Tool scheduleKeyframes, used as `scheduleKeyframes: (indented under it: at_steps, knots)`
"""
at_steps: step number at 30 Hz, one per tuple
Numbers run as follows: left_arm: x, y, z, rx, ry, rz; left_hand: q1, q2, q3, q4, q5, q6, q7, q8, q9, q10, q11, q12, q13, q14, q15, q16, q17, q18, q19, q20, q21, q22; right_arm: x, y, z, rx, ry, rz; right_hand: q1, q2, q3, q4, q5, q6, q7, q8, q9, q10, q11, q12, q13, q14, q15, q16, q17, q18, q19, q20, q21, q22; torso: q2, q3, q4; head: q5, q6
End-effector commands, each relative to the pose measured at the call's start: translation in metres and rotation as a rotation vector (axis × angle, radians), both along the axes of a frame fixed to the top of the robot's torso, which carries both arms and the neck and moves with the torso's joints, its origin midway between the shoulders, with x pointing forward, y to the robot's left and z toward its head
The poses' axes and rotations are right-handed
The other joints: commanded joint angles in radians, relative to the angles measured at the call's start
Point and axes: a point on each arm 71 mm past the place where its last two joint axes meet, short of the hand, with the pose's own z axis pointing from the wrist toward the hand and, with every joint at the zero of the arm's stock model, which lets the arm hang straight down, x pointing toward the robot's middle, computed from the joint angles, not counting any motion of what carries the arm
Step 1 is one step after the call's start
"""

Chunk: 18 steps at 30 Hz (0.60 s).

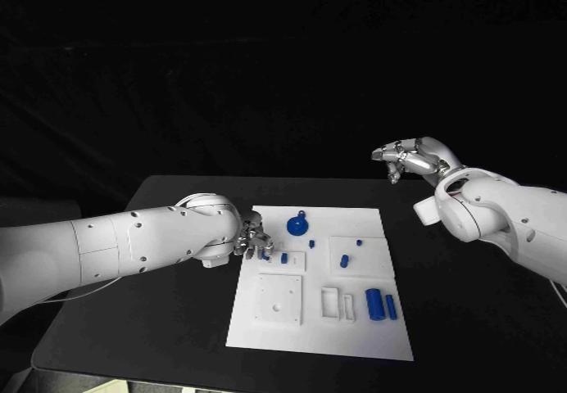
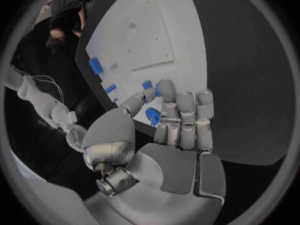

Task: Assemble the parts on the task board

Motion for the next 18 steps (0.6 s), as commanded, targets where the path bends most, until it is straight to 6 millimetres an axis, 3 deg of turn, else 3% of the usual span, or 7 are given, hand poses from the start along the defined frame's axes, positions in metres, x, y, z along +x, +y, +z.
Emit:
scheduleKeyframes:
  at_steps: [1,4,18]
  knots:
    - [0.002,-0.001,0.0,-0.011,-0.033,-0.005,-0.005,0.008,0.093,-0.036,-0.009,0.069,-0.061,0.005,0.003,0.038,-0.044,0.005,0.003,0.055,-0.066,0.004,0.002,0.017,0.006,-0.124,0.005,0.021,0.0,0.001,0.001,-0.002,-0.009,0.01,0.006,0.007,0.001,-0.006,0.007,0.004,0.006,0.006,-0.001,-0.008,0.001,0.0,-0.002,-0.009,-0.001,0.005,-0.001,0.013,-0.007,0.002,-0.004,0.001,0.0,-0.0002,-0.0004,-0.005,-0.002]
    - [0.002,0.0,-0.003,-0.012,-0.031,-0.001,-0.011,0.011,0.095,-0.036,-0.04,0.07,-0.06,-0.001,0.006,0.034,-0.043,0.009,0.006,0.052,-0.067,0.006,0.003,0.018,0.004,-0.125,0.009,0.02,0.0,0.001,0.001,-0.002,-0.009,0.01,0.006,0.007,0.001,-0.005,0.007,0.004,0.006,0.006,0.0,-0.009,0.001,0.0,-0.002,-0.009,-0.001,0.006,-0.002,0.013,-0.007,0.002,-0.004,0.001,0.0,-0.0003,0.0001,-0.009,-0.003]
    - [-0.001,-0.003,-0.012,-0.023,-0.03,-0.007,-0.012,0.011,0.097,-0.035,-0.05,0.069,-0.059,-0.006,0.007,0.033,-0.043,0.01,0.006,0.051,-0.067,0.006,0.003,0.019,0.003,-0.125,0.01,0.02,-0.001,0.003,0.001,-0.001,-0.01,0.014,0.011,0.011,0.004,-0.006,0.012,0.008,0.005,0.008,0.0,-0.008,0.0,0.002,-0.005,-0.01,-0.001,0.008,-0.005,0.013,-0.006,0.002,-0.005,0.003,0.0,-0.0012,0.0006,-0.012,-0.006]
